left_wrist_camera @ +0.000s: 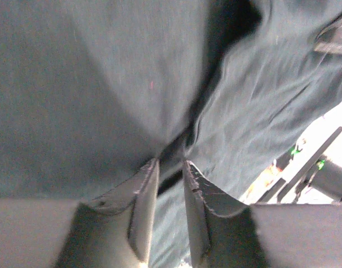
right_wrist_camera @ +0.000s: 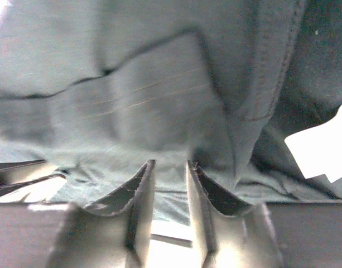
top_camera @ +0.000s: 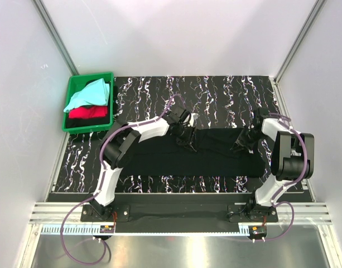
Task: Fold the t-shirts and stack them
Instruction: Fold the tshirt
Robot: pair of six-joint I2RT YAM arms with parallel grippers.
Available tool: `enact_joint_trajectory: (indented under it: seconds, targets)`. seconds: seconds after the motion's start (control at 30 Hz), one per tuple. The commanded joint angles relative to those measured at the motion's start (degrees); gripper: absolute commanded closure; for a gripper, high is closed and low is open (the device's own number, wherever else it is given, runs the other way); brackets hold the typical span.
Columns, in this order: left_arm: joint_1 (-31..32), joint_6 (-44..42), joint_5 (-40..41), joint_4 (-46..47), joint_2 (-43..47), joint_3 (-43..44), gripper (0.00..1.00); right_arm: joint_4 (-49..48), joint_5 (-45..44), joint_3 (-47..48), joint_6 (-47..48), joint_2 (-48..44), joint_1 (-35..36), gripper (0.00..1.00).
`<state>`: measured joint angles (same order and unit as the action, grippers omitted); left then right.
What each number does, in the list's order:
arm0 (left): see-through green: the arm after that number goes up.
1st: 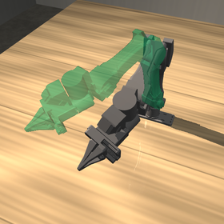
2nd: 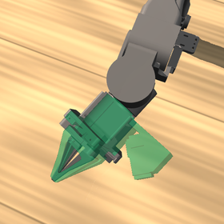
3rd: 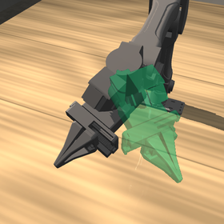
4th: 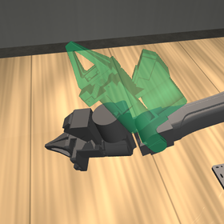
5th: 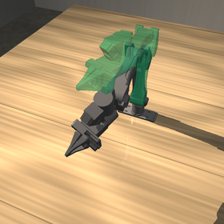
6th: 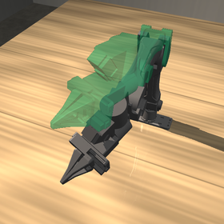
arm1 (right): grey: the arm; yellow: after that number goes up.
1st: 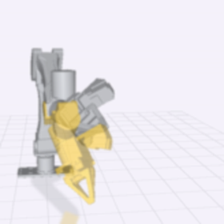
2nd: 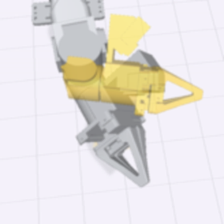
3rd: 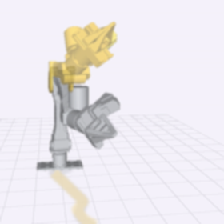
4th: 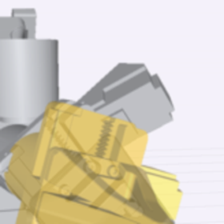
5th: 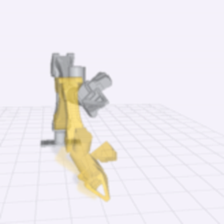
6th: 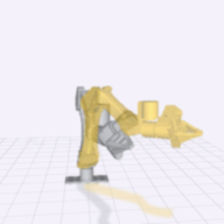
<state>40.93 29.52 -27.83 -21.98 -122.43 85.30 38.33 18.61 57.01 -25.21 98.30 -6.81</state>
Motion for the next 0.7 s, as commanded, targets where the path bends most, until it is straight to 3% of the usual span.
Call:
enact_joint_trajectory:
  seconds: [0.0,0.2,0.43,0.67]
  targets:
    - [0.1,-2.8,0.0,-4.0,5.3,-0.3,0.64,1.3,-0.7,4.2,1.6,-5.3,-0.2,0.62]
    - [-0.1,-3.3,2.5,-2.5,5.0,5.8,0.48,2.6,-4.1,9.6,2.5,-5.7,-0.3,0.39]
    - [-0.7,-0.3,11.3,0.0,-1.3,13.7,0.41,3.8,-3.8,15.7,3.6,0.0,-1.6,0.36]
    - [-1.2,3.3,5.3,2.6,-8.1,19.6,0.37,4.3,-2.4,17.3,4.7,2.8,-2.8,0.33]
